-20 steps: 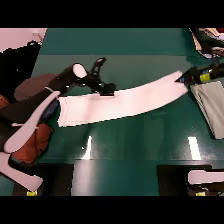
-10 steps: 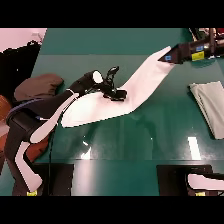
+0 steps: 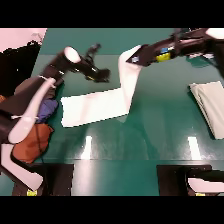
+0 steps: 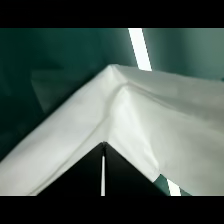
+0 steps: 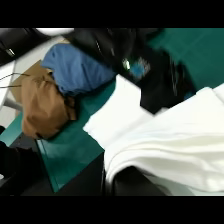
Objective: Fold the shirts.
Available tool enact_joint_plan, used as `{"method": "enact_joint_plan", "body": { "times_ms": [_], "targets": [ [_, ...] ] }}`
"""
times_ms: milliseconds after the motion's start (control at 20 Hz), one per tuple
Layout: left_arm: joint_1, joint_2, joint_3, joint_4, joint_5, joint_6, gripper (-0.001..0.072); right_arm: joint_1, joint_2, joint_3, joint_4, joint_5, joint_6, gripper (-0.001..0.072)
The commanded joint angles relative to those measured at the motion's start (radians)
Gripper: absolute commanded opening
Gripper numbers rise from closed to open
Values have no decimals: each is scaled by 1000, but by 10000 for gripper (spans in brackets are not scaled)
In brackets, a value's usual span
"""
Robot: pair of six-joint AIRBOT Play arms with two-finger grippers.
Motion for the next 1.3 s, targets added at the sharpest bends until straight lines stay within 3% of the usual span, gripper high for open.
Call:
{"method": "enact_joint_plan", "body": {
  "times_ms": [0, 150, 300, 550, 850, 900, 950, 1250],
  "targets": [
    [157, 146, 47, 112, -125, 6, 27, 186, -93, 1, 0, -167, -21, 15],
    [274, 278, 49, 174, -163, 6, 27, 350, -214, 3, -1, -351, -55, 34],
    [355, 363, 49, 191, -170, 6, 27, 450, -308, 3, -2, -455, -110, 402],
    [381, 390, 45, 190, -240, 7, 27, 347, -289, -28, -11, -219, -91, 402],
    [380, 389, 45, 187, -261, 7, 27, 11, -116, -376, -11, -176, -61, 412],
    [380, 389, 45, 187, -259, 7, 27, -47, -103, -421, -9, -168, -61, 544],
    [380, 389, 45, 187, -254, 7, 27, -93, -101, -450, -7, -158, -61, 630],
    [380, 389, 45, 186, -226, 34, 27, -149, -254, -425, 0, -89, -8, 627]
  ]
}}
